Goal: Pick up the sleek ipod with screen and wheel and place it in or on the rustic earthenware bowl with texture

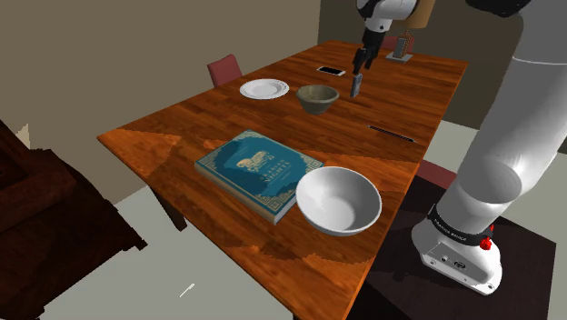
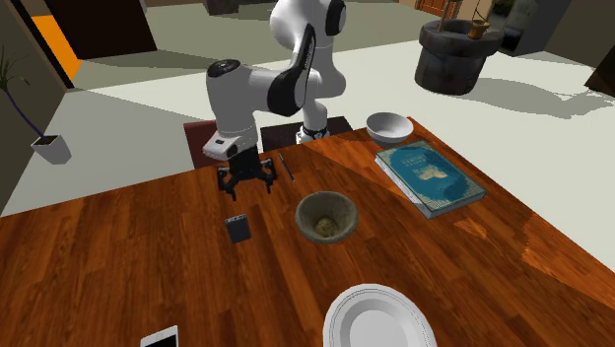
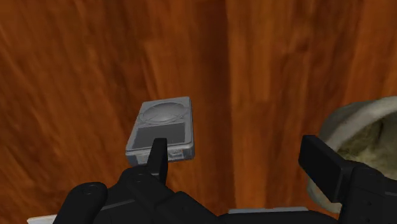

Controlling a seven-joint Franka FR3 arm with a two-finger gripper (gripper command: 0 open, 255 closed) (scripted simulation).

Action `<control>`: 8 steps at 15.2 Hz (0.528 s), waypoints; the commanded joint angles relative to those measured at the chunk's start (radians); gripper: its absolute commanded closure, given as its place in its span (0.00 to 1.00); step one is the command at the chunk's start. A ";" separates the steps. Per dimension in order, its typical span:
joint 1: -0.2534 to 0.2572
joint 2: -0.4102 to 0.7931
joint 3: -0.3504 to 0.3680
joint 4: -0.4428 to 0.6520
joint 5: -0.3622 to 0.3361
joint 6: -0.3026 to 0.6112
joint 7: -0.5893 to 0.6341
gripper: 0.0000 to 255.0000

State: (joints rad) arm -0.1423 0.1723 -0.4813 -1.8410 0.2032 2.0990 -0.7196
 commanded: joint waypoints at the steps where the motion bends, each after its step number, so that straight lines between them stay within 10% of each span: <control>1: -0.030 0.078 -0.004 0.072 0.045 -0.012 -0.044 0.00; 8: -0.094 0.228 0.010 0.191 0.122 -0.009 -0.106 0.00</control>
State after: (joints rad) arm -0.2346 0.3903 -0.4735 -1.6503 0.3197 2.0811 -0.8227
